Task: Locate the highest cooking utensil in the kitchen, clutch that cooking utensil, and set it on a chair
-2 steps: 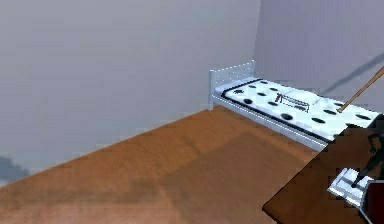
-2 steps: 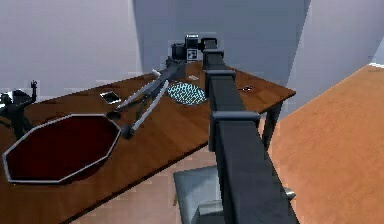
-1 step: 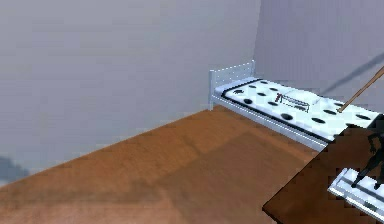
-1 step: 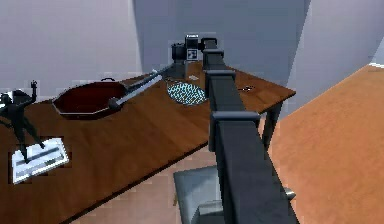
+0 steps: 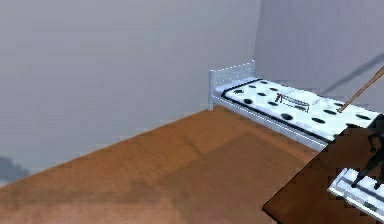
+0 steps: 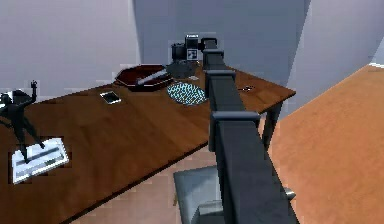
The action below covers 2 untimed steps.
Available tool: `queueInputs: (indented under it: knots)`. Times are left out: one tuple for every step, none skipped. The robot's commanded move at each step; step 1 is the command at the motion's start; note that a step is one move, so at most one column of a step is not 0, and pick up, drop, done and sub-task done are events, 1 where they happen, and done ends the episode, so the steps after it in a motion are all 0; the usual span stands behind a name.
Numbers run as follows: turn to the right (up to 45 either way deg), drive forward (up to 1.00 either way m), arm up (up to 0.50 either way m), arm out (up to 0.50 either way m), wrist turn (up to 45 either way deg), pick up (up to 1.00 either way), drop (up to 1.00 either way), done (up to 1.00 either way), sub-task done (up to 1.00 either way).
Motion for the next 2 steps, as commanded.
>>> queueInputs:
  knots:
    - [0.0,0.00,0.00,0.00,45.0,0.00,0.00,0.00,0.00]
    - [0.0,0.00,0.00,0.00,30.0,0.00,0.00,0.00,0.00]
